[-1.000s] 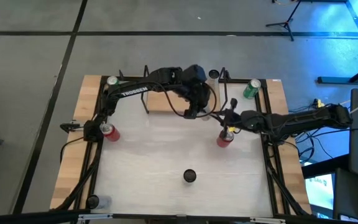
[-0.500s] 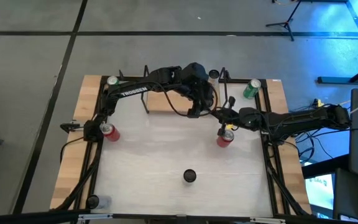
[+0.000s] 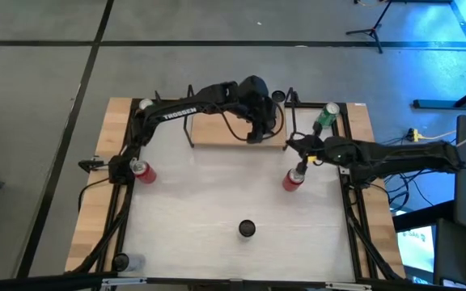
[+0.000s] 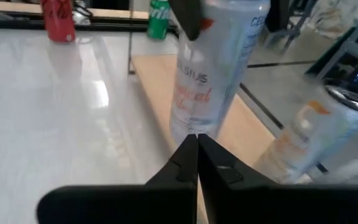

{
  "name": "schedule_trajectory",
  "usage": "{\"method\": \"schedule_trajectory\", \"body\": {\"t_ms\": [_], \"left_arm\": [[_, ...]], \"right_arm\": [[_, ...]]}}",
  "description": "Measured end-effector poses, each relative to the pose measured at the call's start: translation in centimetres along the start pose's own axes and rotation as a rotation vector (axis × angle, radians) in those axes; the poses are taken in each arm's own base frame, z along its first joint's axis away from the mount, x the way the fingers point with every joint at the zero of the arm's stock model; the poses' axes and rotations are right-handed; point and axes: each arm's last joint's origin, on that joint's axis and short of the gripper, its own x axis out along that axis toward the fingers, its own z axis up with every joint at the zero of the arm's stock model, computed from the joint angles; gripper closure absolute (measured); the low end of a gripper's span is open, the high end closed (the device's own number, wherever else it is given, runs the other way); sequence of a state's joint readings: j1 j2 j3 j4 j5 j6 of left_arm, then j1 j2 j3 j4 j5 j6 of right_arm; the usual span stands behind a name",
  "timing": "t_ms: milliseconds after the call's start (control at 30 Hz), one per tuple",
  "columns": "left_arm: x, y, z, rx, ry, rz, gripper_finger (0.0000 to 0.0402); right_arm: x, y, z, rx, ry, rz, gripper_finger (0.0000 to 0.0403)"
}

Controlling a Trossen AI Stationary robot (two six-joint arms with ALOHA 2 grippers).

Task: Place canned beverage on shelf
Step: Put the white and yellow soda can on the shelf

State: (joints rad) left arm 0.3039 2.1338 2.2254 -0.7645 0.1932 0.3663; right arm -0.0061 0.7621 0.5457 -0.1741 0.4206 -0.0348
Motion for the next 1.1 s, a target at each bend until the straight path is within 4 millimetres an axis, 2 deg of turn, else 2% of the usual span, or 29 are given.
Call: {"method": "schedule_trajectory", "body": {"t_ms": [333,500,633,900,1100], "left_arm": [[2.5,1.5,-1.8,-0.059,-0.084,0.055,0.0156],[3.2,2.5,-2.2,-0.120,-0.144,0.001,0.0156],[3.9,2.9,-2.8,-0.156,-0.127,0.014,0.0156],[3.7,4.0,-3.3,-0.203,-0.122,0.055,0.0156],[5.7,3.8,-4.2,-0.201,-0.106,0.037,0.0156]], "right_arm": [[-0.6,-0.3,-0.1,0.005,0.001,-0.016,0.0398],[-0.5,-0.3,0.0,0.005,-0.008,-0.021,0.0398],[-0.6,-0.3,0.1,0.001,-0.018,-0.025,0.0398],[-0.6,-0.4,0.1,-0.013,-0.019,-0.045,0.0398],[-0.6,-0.4,0.1,-0.017,-0.016,-0.045,0.0398]]}}
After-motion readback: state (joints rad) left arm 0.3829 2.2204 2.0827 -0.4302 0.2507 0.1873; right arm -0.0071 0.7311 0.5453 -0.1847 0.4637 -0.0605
